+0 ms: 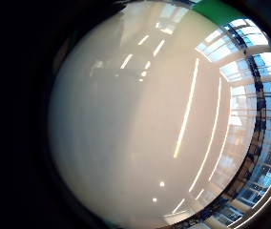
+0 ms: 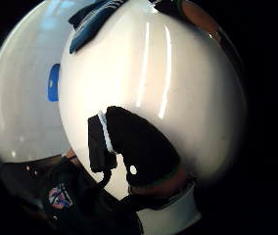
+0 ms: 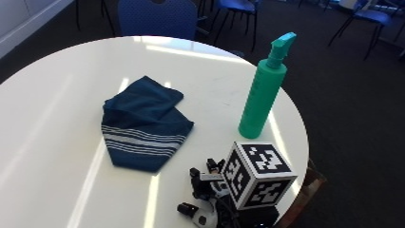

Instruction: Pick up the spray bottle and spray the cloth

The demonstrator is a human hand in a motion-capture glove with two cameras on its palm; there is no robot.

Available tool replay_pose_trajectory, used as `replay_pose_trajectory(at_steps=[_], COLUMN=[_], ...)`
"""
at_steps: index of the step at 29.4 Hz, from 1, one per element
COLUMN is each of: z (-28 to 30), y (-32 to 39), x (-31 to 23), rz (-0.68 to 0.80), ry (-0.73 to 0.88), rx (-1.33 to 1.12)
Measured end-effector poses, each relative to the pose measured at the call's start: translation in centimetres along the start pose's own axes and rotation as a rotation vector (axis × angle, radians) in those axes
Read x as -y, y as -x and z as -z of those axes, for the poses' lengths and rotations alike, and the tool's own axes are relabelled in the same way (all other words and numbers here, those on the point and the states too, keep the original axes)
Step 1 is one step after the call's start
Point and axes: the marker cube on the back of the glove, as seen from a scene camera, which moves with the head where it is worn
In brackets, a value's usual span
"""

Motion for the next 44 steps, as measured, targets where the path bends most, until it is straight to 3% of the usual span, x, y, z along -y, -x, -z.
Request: replay_pose_trajectory(at_steps=[29,44], z=[1.2,10.0], y=[0.3,0.6], x=[0.5,4.4], rz=[-0.001,-0.055], ry=[-0.090,-0.305], rx=[0.021,0.059])
